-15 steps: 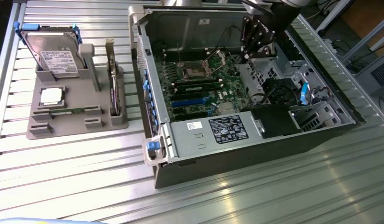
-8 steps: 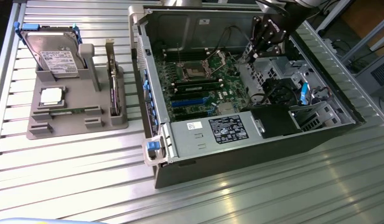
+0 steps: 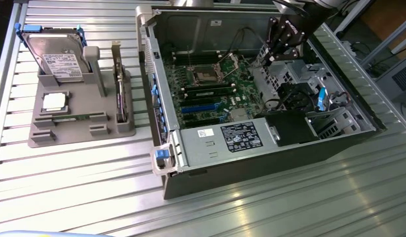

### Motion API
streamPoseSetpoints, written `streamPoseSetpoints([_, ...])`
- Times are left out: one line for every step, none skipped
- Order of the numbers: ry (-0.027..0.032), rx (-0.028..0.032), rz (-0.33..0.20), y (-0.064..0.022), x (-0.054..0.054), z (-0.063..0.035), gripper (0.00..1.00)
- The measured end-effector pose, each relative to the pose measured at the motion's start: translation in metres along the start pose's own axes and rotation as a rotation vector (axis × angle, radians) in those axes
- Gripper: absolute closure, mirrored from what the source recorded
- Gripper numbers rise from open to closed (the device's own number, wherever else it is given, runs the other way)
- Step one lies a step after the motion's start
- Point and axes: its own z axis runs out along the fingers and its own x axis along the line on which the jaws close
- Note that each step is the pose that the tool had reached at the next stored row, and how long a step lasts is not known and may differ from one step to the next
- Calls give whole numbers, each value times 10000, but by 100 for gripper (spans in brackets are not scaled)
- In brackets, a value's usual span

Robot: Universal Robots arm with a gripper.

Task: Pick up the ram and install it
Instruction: 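Press down the ram until it locks into place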

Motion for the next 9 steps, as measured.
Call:
streamPoseSetpoints([-1,0,1,0,0,0,90])
streamPoseSetpoints([-2,0,0,2,0,0,90])
streamPoseSetpoints([0,3,-1,19,-1,0,90])
streamPoseSetpoints([1,18,-1,58,-4,3,90])
streamPoseSetpoints([3,47,-2,105,-7,7,90])
streamPoseSetpoints([4,61,-3,128,-8,10,90])
streamPoseSetpoints([4,67,-3,141,-8,13,90])
streamPoseSetpoints([4,67,-4,141,-9,12,90])
streamPoseSetpoints([5,66,-4,141,-9,12,90])
